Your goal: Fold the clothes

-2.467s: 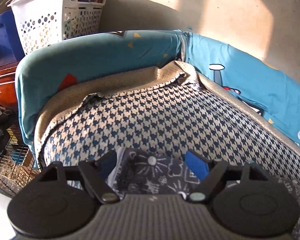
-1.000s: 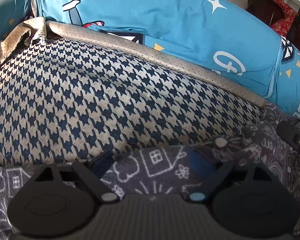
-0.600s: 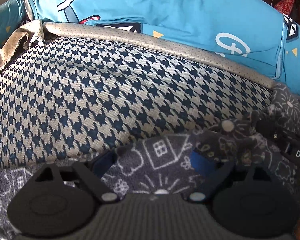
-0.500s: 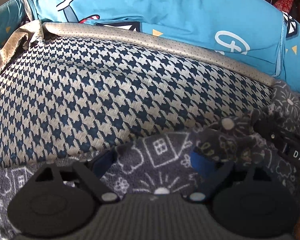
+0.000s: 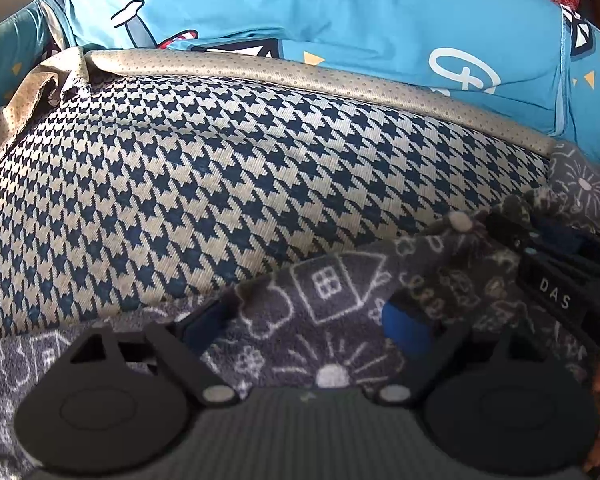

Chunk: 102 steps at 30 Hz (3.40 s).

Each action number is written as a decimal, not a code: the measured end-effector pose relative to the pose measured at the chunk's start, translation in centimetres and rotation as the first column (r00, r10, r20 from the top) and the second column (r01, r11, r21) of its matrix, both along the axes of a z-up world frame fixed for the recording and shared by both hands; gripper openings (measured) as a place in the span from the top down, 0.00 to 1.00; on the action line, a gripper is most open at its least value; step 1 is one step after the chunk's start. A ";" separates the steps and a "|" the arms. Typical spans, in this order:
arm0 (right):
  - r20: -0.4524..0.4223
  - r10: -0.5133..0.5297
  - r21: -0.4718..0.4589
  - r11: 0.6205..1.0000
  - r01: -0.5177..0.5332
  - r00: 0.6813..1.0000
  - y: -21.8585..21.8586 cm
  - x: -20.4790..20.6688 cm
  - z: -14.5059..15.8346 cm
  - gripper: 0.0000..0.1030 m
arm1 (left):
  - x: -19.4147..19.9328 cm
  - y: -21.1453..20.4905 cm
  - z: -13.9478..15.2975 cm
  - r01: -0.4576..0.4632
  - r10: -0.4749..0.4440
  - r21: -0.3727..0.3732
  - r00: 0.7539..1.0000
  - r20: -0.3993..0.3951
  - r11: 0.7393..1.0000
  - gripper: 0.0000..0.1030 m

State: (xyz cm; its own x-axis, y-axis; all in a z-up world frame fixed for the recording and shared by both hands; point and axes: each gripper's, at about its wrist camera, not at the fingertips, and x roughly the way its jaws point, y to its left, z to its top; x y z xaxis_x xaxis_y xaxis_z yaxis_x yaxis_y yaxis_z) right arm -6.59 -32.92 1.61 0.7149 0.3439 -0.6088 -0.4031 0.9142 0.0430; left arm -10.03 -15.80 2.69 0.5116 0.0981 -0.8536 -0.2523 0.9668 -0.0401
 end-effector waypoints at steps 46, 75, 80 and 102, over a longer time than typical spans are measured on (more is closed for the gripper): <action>-0.095 0.244 0.129 0.964 -0.231 0.965 2.0 -9.4 2.2 0.70 | -1.1 8.6 4.2 -0.313 0.318 -0.065 0.943 0.095 0.948 0.07; -0.007 0.534 -0.078 0.843 -0.533 0.845 8.2 -13.8 0.4 0.55 | -1.1 9.8 4.5 -0.284 0.287 -0.041 0.953 0.097 0.958 0.06; -0.029 0.579 -0.195 0.796 -0.573 0.815 7.9 -14.1 -0.1 0.41 | -0.6 9.5 3.1 -0.228 0.232 -0.088 0.972 0.041 0.970 0.05; 0.121 0.471 -0.032 0.882 -0.470 0.874 9.4 -14.6 -0.6 0.90 | -0.7 9.1 2.0 -0.137 0.143 -0.141 0.989 0.030 0.980 0.05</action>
